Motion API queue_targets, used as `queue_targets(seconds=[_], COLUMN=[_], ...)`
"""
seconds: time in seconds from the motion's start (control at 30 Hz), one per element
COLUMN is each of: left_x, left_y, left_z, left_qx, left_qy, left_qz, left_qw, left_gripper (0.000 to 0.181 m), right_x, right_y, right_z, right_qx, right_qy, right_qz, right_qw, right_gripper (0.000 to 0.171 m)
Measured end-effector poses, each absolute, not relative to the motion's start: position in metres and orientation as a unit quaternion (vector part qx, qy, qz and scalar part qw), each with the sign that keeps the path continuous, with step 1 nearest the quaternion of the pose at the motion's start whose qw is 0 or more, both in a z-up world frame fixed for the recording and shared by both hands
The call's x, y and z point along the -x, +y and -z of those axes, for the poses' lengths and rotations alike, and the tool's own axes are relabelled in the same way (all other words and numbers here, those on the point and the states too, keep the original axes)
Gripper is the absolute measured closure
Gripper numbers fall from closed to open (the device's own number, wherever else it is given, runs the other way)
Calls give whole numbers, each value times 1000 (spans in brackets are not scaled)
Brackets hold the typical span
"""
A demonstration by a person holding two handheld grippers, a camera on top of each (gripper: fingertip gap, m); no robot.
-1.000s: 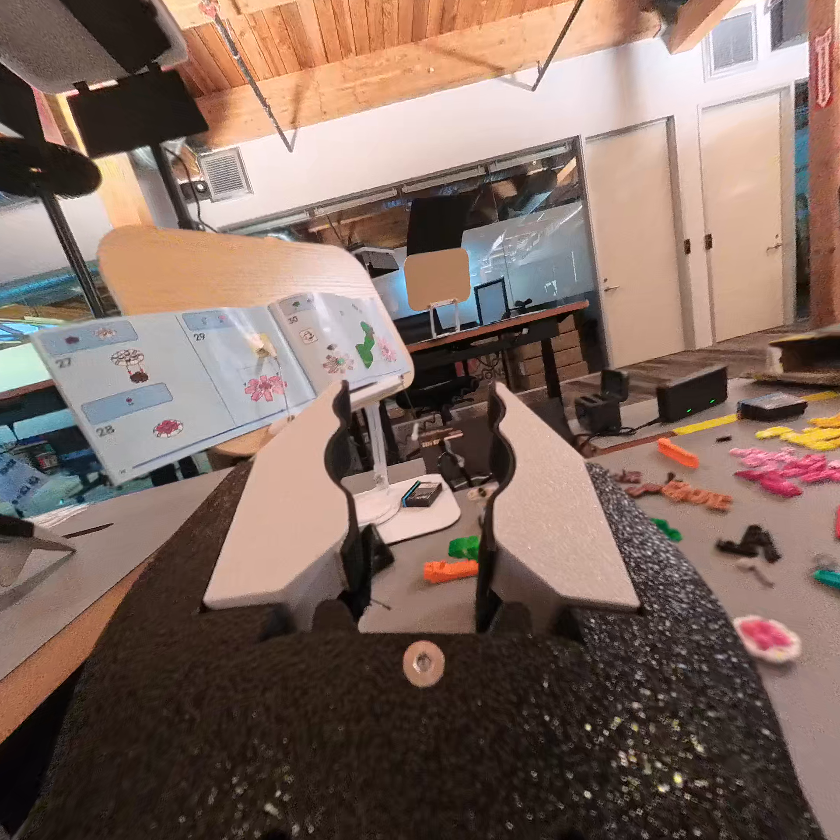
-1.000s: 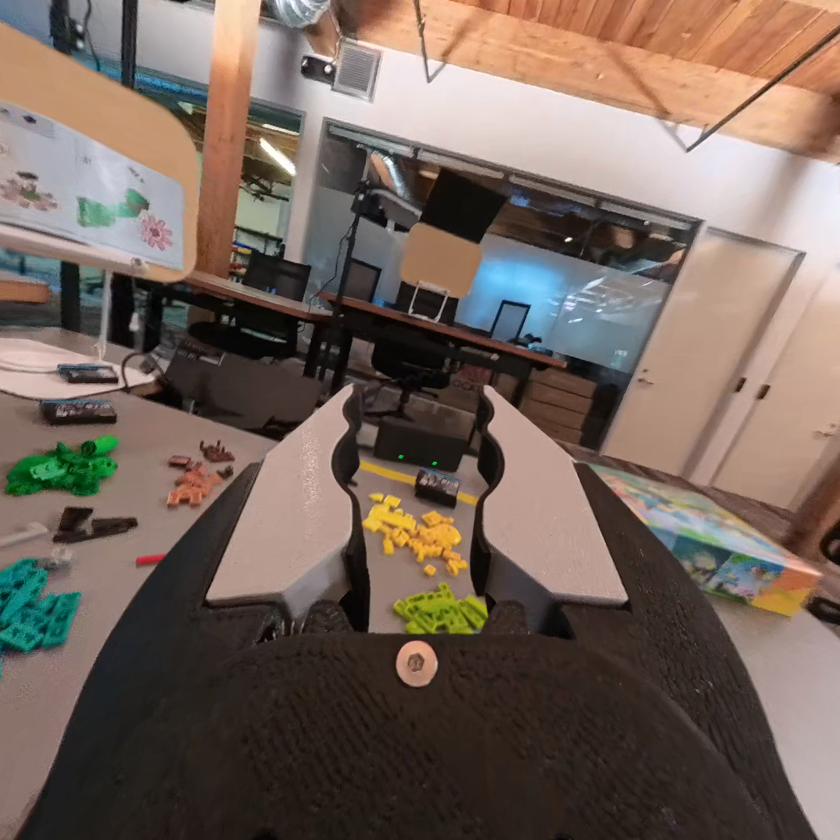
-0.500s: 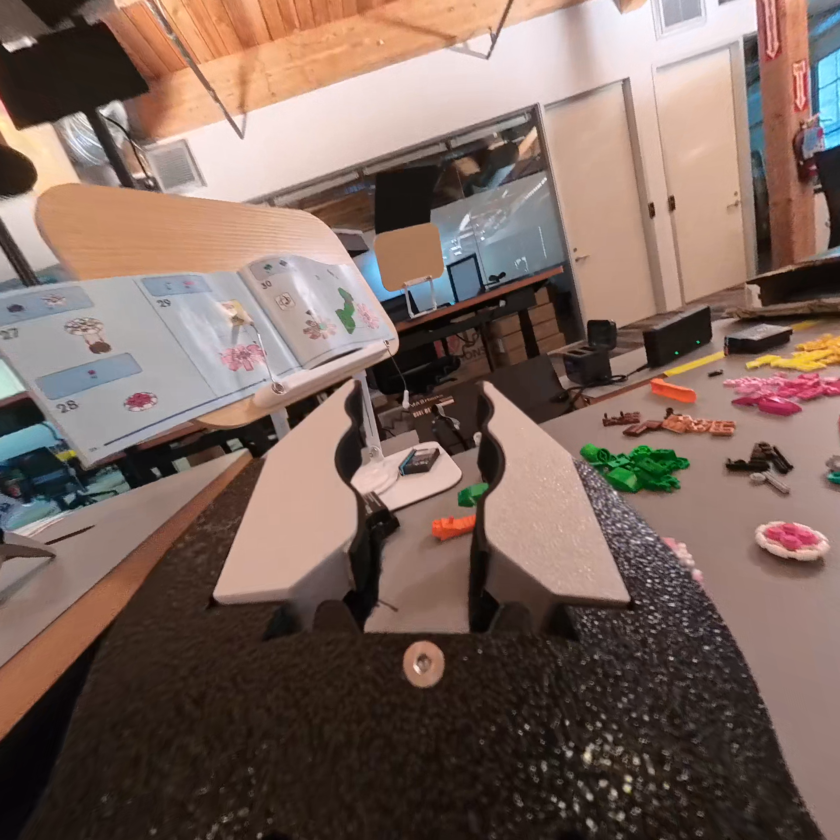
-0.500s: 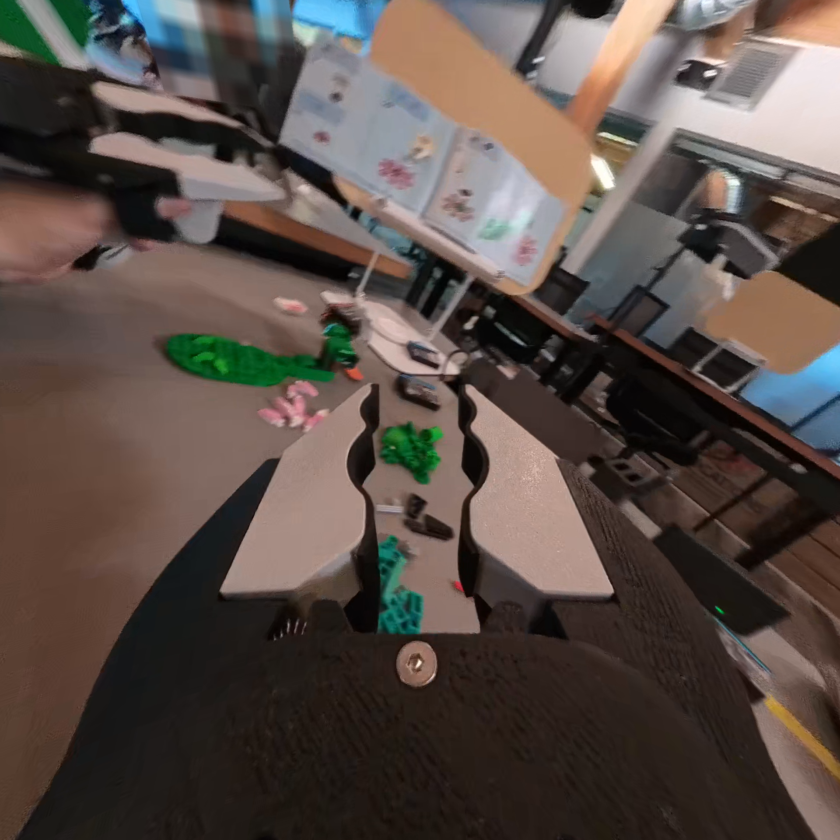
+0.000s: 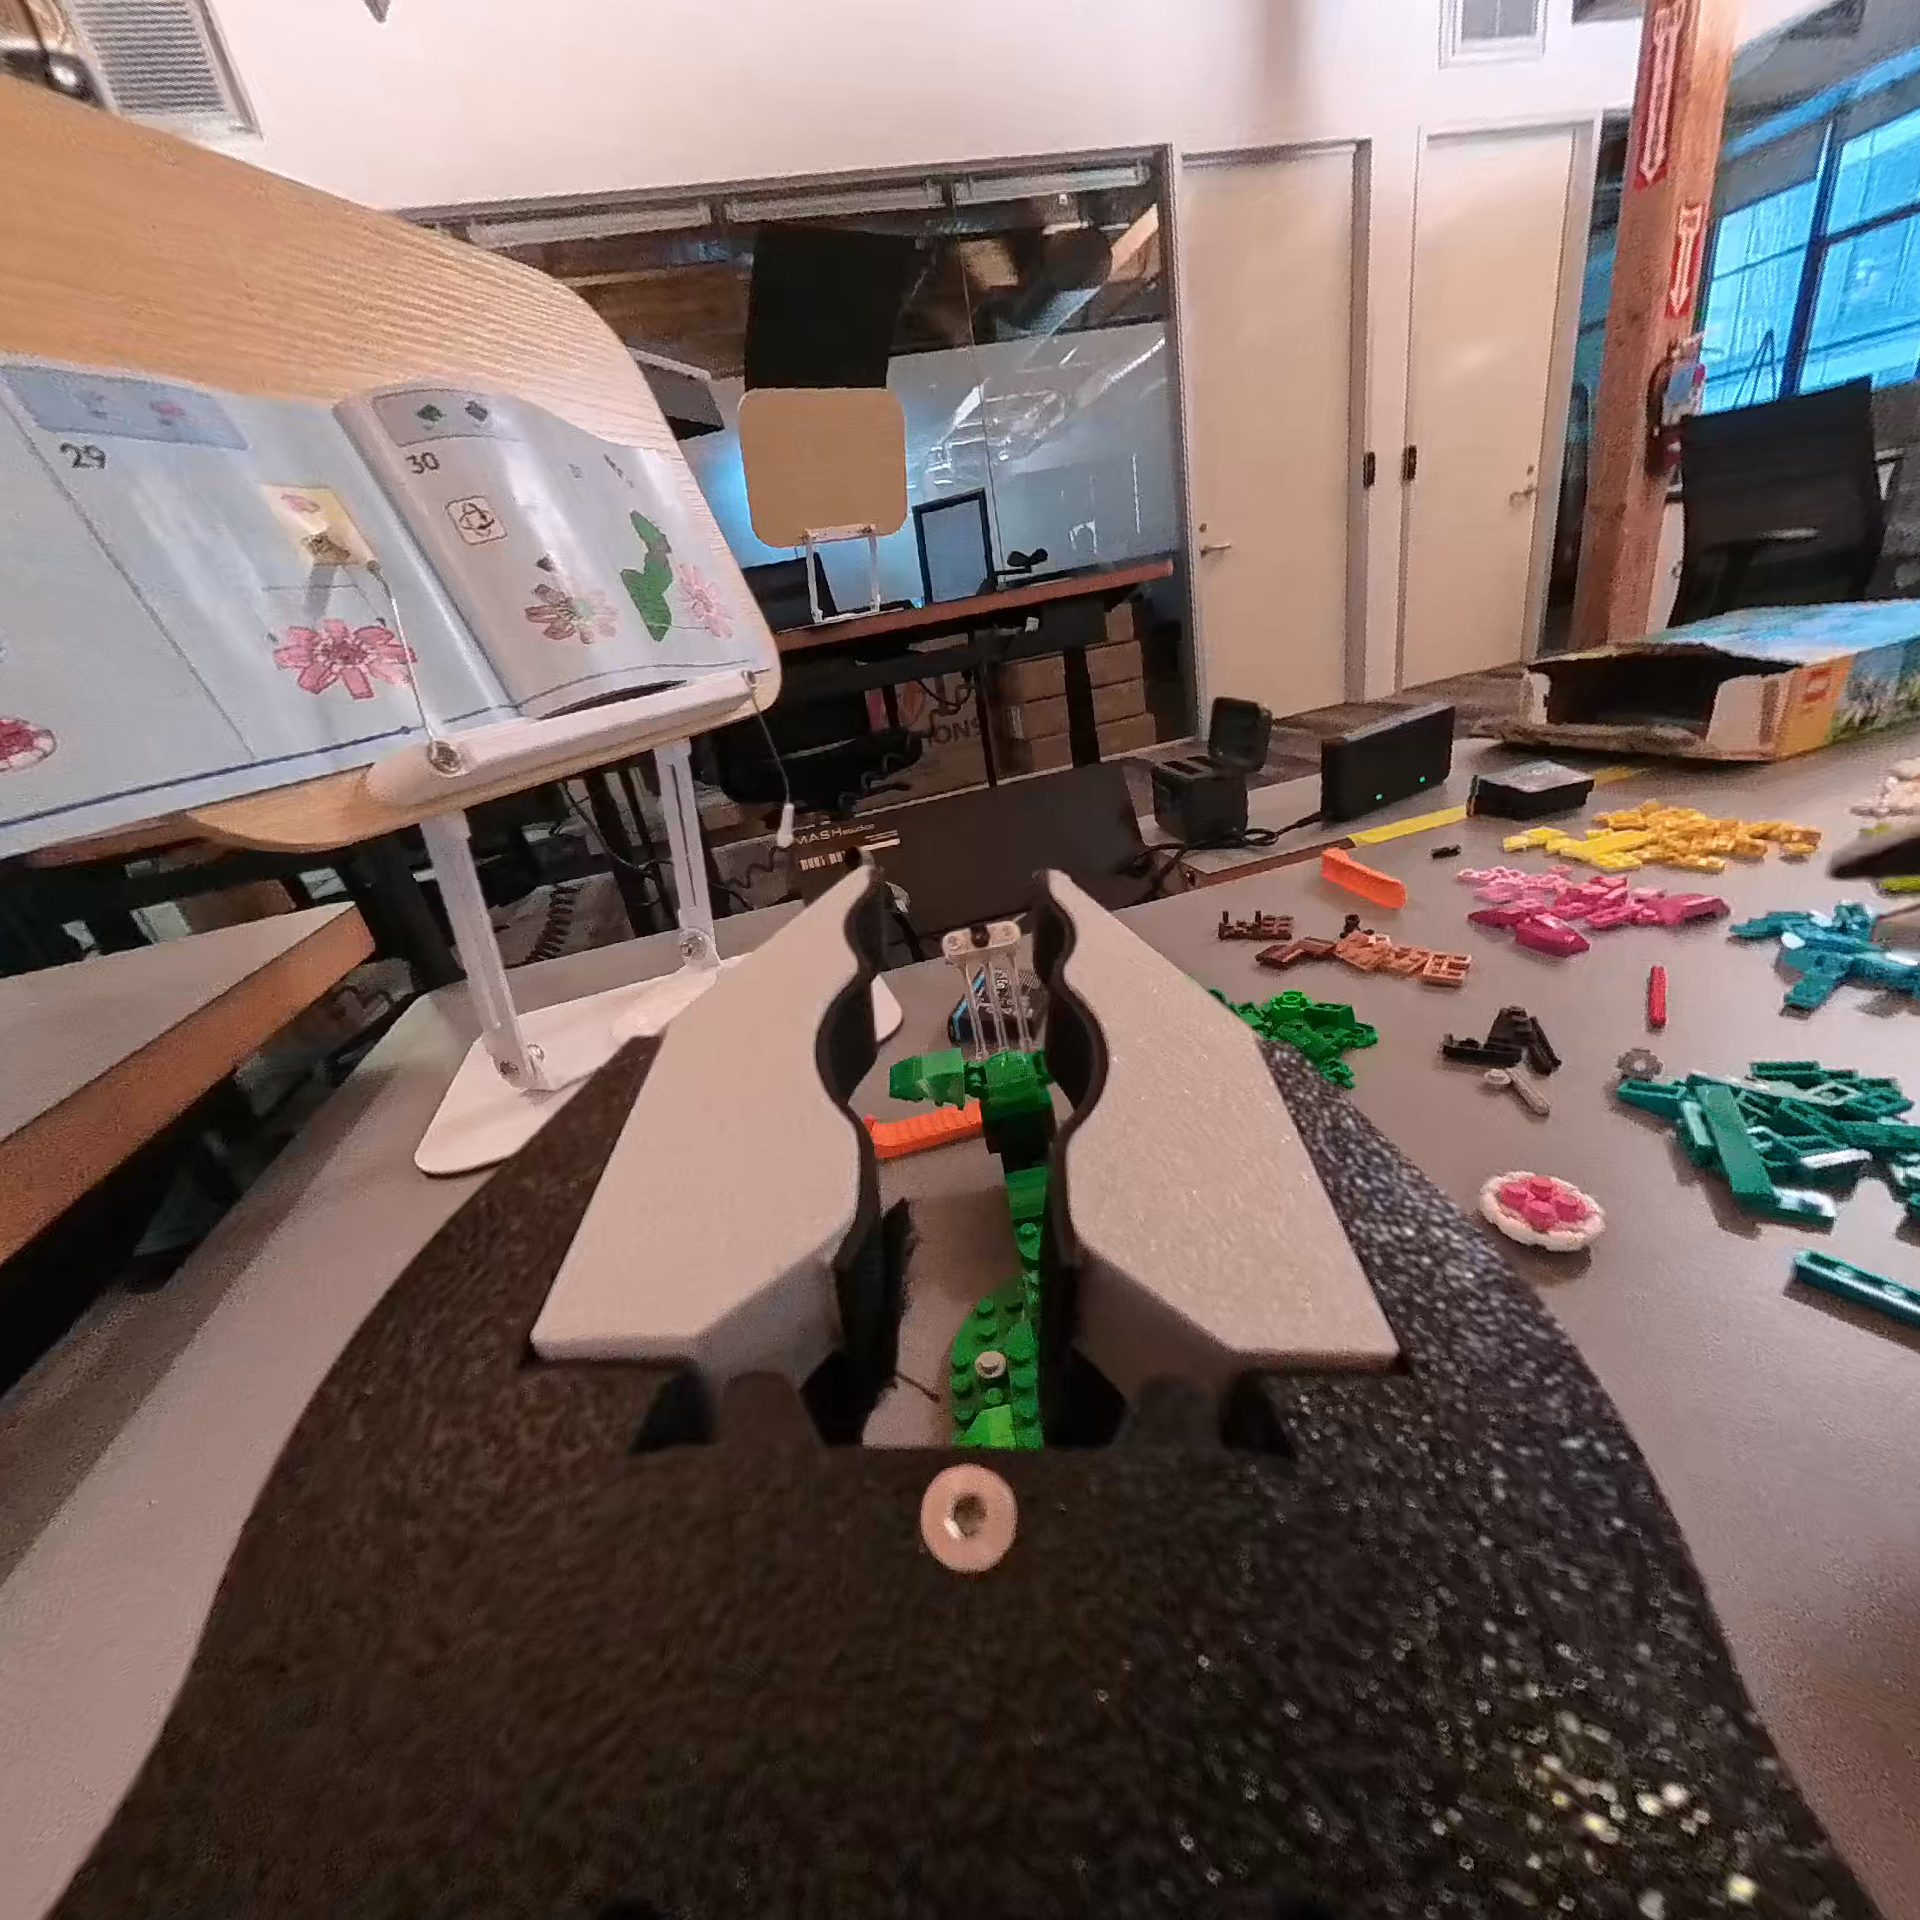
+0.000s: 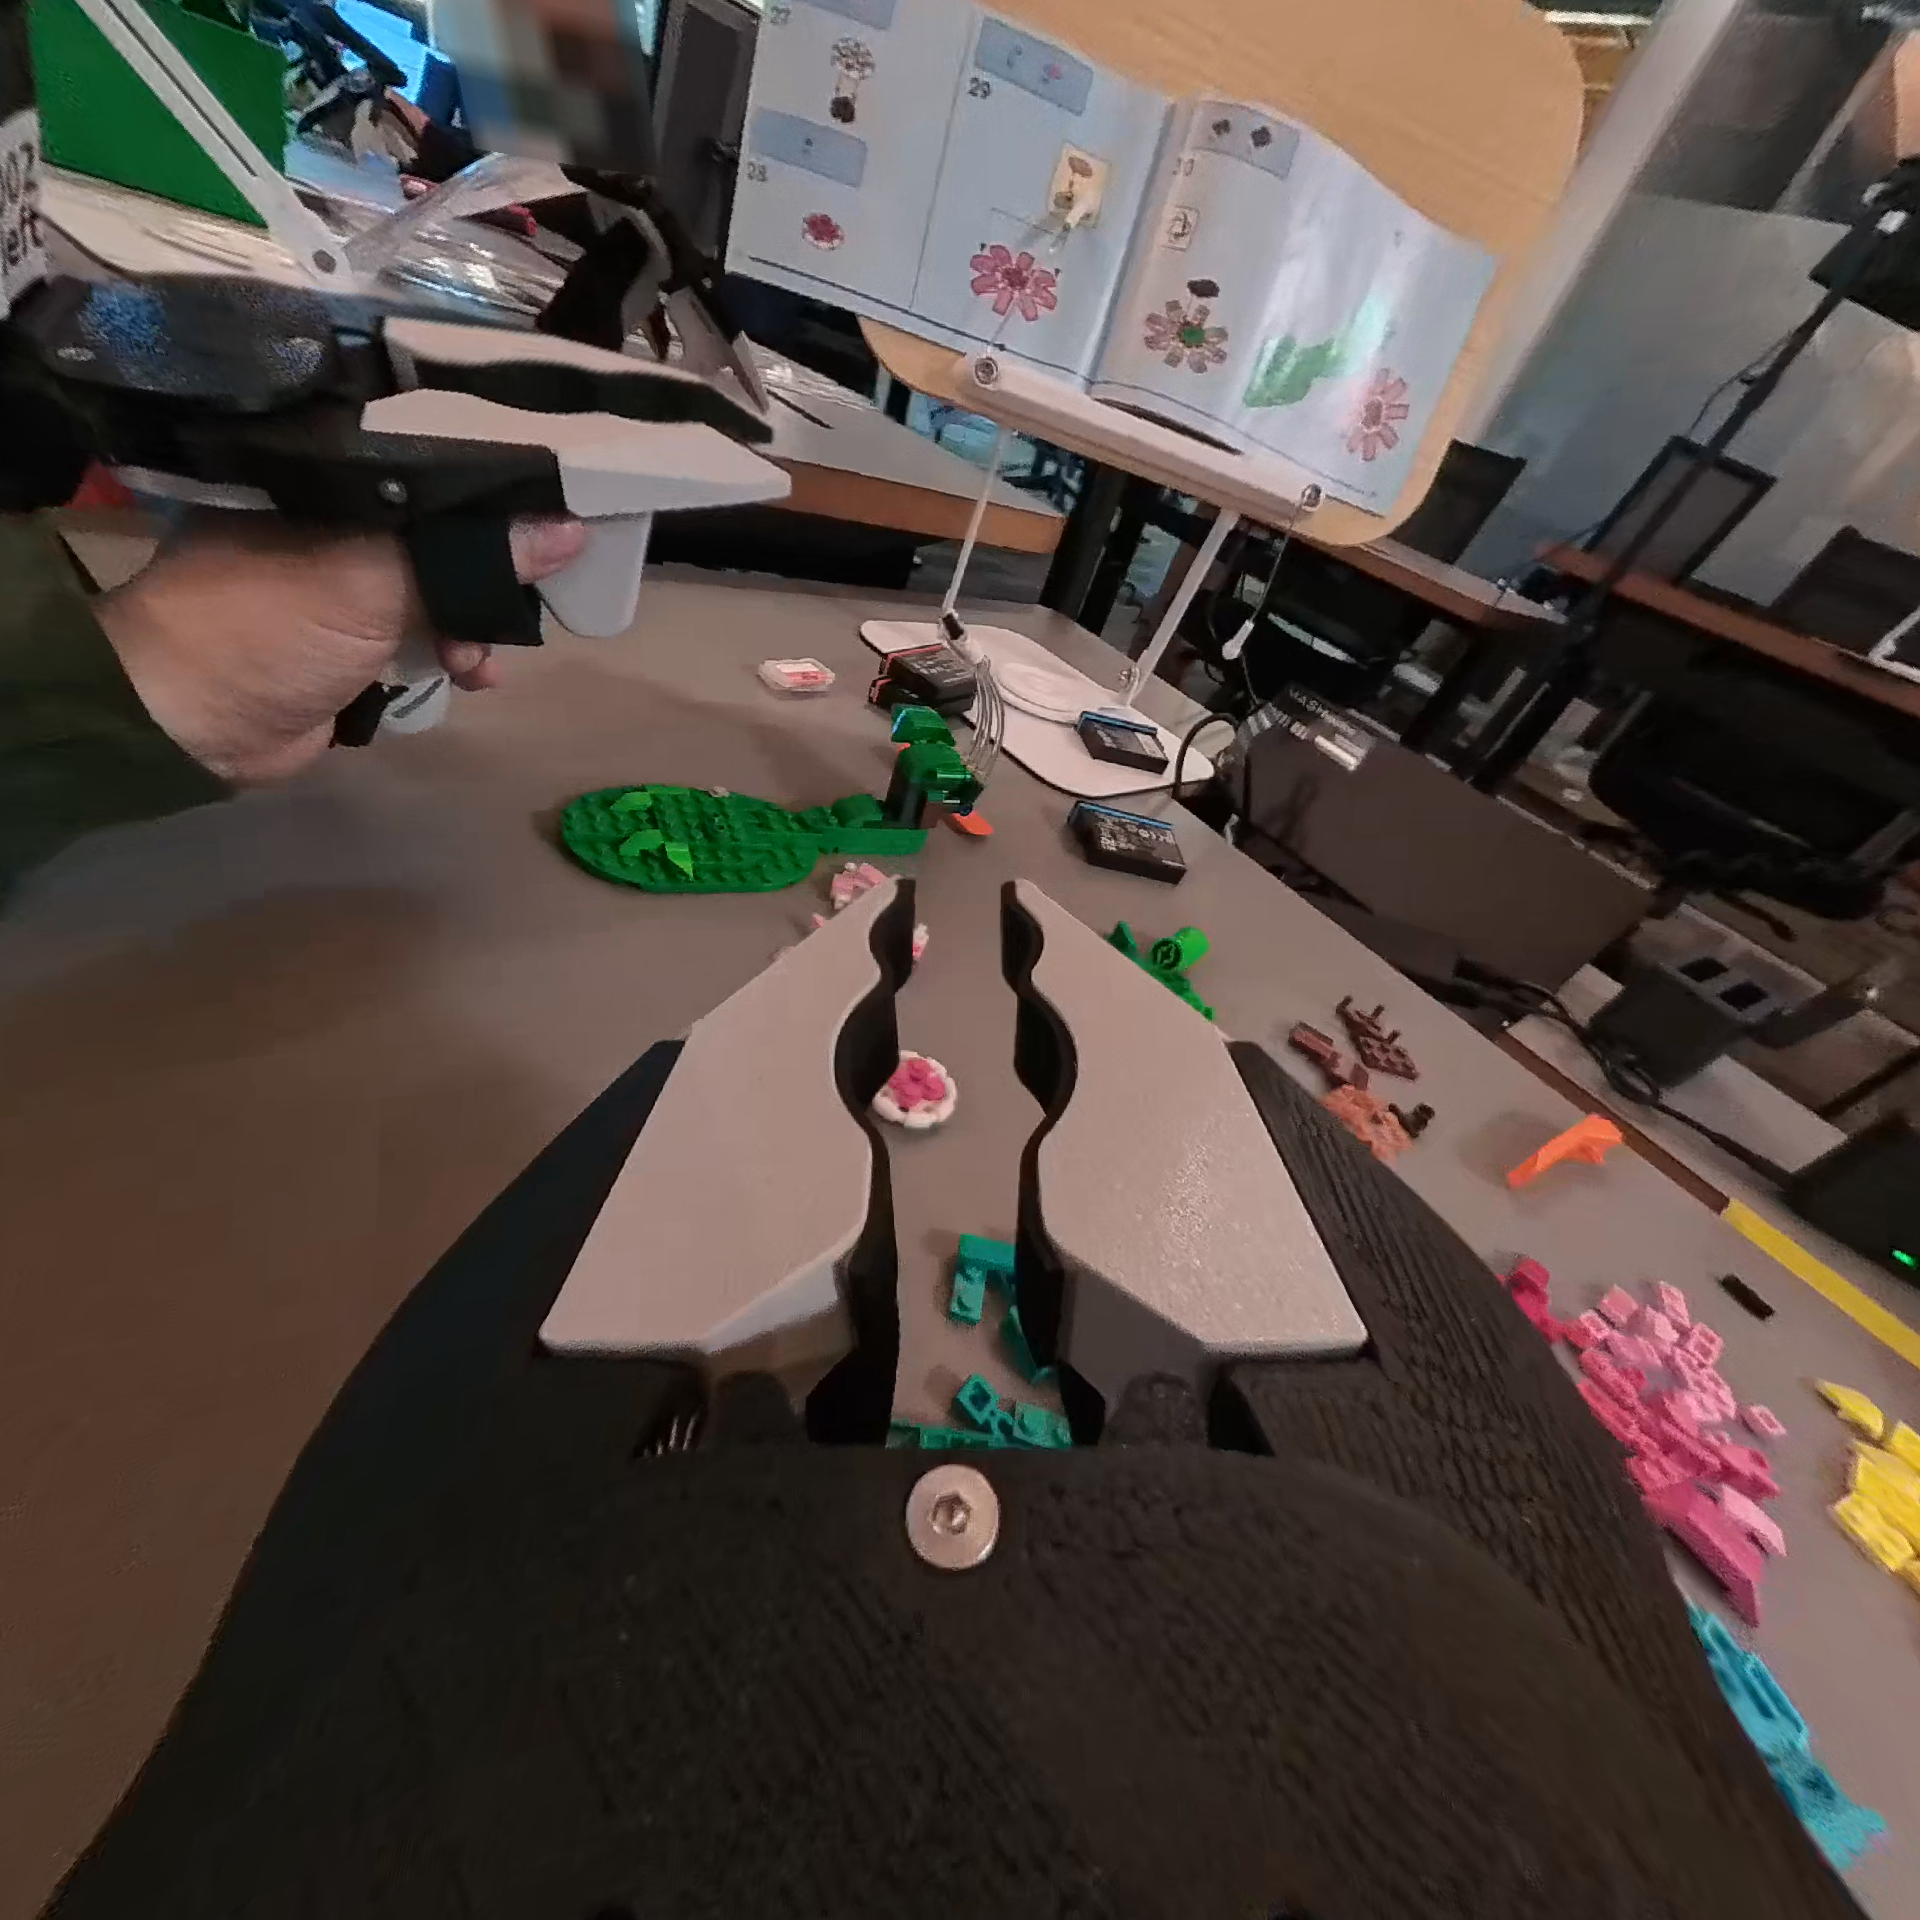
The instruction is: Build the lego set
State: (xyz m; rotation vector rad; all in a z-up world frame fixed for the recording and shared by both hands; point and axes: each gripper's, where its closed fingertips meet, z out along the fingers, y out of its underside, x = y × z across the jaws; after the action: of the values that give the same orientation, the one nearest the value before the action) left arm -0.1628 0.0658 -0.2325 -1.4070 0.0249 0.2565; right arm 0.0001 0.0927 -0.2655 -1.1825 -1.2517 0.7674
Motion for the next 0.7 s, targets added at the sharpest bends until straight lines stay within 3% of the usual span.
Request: queue_targets(seconds=[0.7], left_x=[149], left_y=[71], left_z=[237], left_qx=[649], left_qy=[49], left_qz=[-141], left_qw=[746], left_gripper=[163], right_x=[10], right_y=[60], right_z=[282], right_qx=[510], right_qy=[-586], right_qz=[-358], right_qw=[518], right_gripper=[162])
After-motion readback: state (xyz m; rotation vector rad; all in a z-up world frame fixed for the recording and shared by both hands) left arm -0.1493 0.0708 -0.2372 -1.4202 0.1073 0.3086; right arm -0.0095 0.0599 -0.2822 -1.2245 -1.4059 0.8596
